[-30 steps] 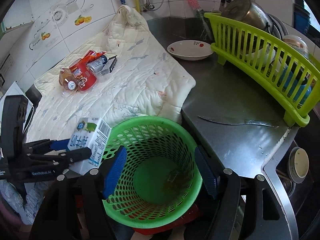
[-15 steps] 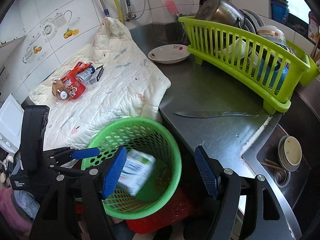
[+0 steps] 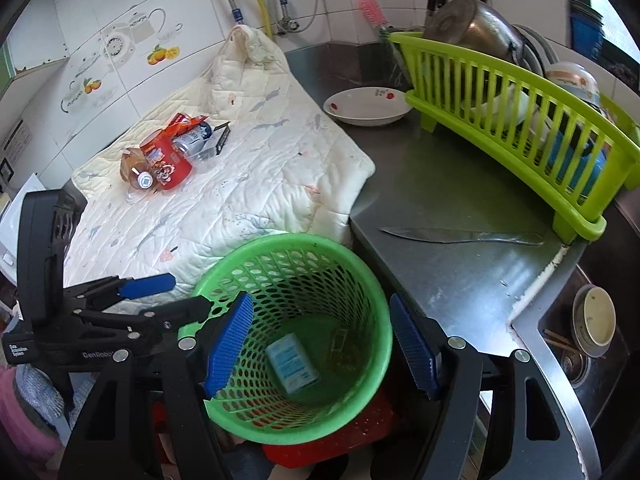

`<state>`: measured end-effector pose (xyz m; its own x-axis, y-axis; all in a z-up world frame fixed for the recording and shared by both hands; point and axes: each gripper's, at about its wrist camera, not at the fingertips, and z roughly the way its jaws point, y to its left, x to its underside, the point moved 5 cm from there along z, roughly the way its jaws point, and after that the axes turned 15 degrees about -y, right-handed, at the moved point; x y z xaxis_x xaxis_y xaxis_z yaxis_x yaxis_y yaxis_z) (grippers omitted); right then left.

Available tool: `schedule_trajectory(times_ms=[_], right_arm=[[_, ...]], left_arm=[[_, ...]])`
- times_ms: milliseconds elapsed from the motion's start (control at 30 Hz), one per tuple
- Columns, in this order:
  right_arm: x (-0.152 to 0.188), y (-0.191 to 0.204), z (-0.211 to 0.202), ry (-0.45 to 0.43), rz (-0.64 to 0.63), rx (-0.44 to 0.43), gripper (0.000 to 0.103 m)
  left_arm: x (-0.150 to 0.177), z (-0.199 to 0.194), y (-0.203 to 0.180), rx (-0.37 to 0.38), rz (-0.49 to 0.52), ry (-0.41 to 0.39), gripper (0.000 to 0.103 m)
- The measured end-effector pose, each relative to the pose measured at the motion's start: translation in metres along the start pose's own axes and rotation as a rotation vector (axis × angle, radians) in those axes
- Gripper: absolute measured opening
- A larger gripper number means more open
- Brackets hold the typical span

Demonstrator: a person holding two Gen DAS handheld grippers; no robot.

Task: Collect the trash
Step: 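Move the left tool back toward the red-and-gold drink bottle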

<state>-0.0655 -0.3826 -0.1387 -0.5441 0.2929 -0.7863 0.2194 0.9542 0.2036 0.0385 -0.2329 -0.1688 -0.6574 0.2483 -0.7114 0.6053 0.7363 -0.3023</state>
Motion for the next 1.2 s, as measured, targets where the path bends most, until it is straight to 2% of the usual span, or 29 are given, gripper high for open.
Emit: schedule_trajectory(times_ms=[267,667,933,1200], right_arm=[[-0.014,0.030,0.020,0.002,-0.032,-0.054,0.068],[-0.031,0.067,0.052,0.005,-0.080,-0.098,0.068],[-0.044,0.096,0.078,0.007,-0.112,-0.132,0.069],[-0.066,0.136,0.105,-0.005,-0.161,-0.179,0.070]], left_arm=[[-0.020,-0.024,0.038,-0.096,-0.009,-0.078,0.079],[-0.042,-0.040,0.087,-0.211,-0.031,-0.139,0.079],[-0.065,-0.057,0.134,-0.327,-0.039,-0.204,0.079],[-0.078,-0.076,0.190,-0.401,-0.118,-0.238,0.079]])
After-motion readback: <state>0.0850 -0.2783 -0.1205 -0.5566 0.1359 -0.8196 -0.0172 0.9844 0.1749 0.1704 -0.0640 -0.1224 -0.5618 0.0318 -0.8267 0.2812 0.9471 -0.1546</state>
